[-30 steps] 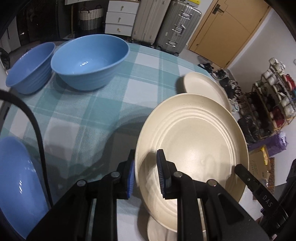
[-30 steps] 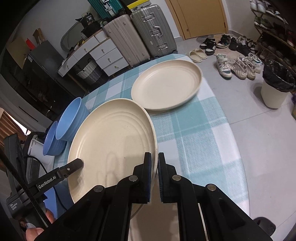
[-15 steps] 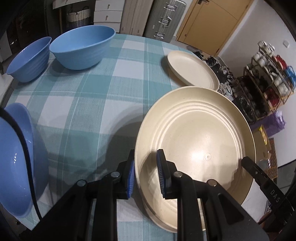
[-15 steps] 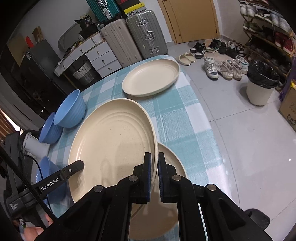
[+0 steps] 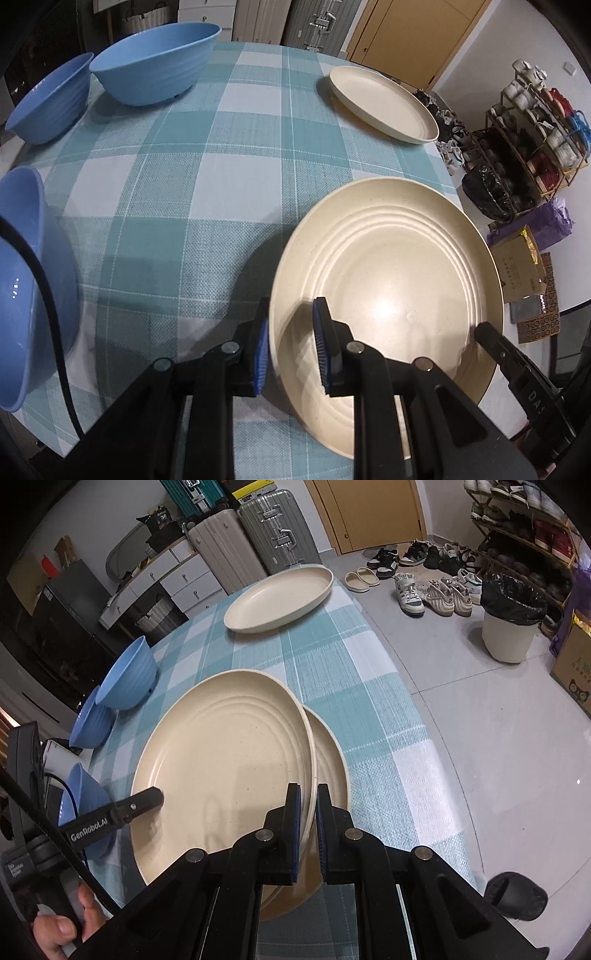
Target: Organize plates and bowls
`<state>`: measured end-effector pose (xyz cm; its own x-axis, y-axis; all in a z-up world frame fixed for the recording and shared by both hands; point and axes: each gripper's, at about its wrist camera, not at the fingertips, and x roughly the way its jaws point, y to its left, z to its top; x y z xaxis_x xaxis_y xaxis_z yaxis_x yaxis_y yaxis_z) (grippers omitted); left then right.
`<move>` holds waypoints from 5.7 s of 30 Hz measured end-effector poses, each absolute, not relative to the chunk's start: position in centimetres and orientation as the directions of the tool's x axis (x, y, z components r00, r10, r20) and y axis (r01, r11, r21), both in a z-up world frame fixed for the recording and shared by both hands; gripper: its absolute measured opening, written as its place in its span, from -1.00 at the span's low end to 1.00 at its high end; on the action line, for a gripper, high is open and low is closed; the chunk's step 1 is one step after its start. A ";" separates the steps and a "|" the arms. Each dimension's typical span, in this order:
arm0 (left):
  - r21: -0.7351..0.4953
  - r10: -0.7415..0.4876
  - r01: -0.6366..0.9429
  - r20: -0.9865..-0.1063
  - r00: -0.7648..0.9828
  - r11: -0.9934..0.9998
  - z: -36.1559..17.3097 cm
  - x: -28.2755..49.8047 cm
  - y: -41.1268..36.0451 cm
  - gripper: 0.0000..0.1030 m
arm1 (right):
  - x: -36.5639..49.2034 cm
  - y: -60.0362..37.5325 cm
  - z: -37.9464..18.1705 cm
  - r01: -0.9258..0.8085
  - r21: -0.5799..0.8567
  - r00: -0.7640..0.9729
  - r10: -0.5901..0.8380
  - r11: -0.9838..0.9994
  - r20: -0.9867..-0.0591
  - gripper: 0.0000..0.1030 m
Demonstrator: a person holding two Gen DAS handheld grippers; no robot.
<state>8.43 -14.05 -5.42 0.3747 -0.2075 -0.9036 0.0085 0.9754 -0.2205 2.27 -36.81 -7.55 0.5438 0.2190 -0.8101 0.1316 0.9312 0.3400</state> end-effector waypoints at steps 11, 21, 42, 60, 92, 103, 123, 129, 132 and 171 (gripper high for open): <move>-0.167 -0.169 0.038 -0.906 0.387 0.985 -6.1 8.1 -14.8 -0.62 | 1.6 -36.3 -8.4 0.114 0.275 0.519 0.179 0.955 -0.836 -0.82; -0.144 -0.152 0.050 -0.901 0.407 0.988 -5.4 7.7 -14.9 -0.62 | 1.8 -35.4 -7.9 0.100 0.198 0.493 0.124 0.975 -0.861 -0.78; -0.094 -0.117 0.075 -0.899 0.423 0.993 -5.3 7.3 -15.7 -0.62 | 1.4 -33.7 -8.7 0.073 0.019 0.453 -0.016 0.997 -0.891 -0.64; -0.131 -0.167 0.107 -0.862 0.479 0.986 -3.3 6.0 -15.6 -0.08 | 0.0 -35.1 -6.7 0.085 0.115 0.556 0.048 0.990 -0.830 0.45; -0.162 -0.254 0.196 -0.657 0.710 0.967 3.2 1.1 -14.9 0.91 | -5.7 -33.5 -2.2 0.130 0.217 0.799 0.028 0.967 -0.601 0.95; -0.171 -0.262 0.198 -0.650 0.713 0.965 3.1 -0.3 -13.0 0.92 | -6.4 -31.7 -1.7 0.153 0.228 0.805 0.013 0.962 -0.594 0.97; -0.178 -0.228 0.148 -0.638 0.735 0.973 3.1 -0.5 -11.5 0.92 | -6.2 -33.4 -2.9 0.150 0.370 0.805 0.103 0.917 -0.584 0.97; -0.158 -0.224 0.159 -0.643 0.732 0.975 3.0 -0.6 -11.9 0.92 | -6.2 -33.2 -2.9 0.152 0.357 0.802 0.096 0.922 -0.590 0.97; -0.162 -0.229 0.162 -0.645 0.729 0.973 2.9 -0.6 -12.1 0.92 | -6.1 -32.9 -2.8 0.153 0.342 0.800 0.087 0.927 -0.594 0.97; -0.359 -0.321 0.027 -0.795 0.515 0.933 4.5 16.8 -15.1 0.91 | 8.0 -38.3 5.2 0.114 0.243 0.745 0.079 0.963 -0.663 0.97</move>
<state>16.84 -15.09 4.51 0.5146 -0.3209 -0.7951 0.0271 0.9329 -0.3590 7.95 -38.33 5.15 0.7448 0.0791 -0.6626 0.1142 0.9632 0.2434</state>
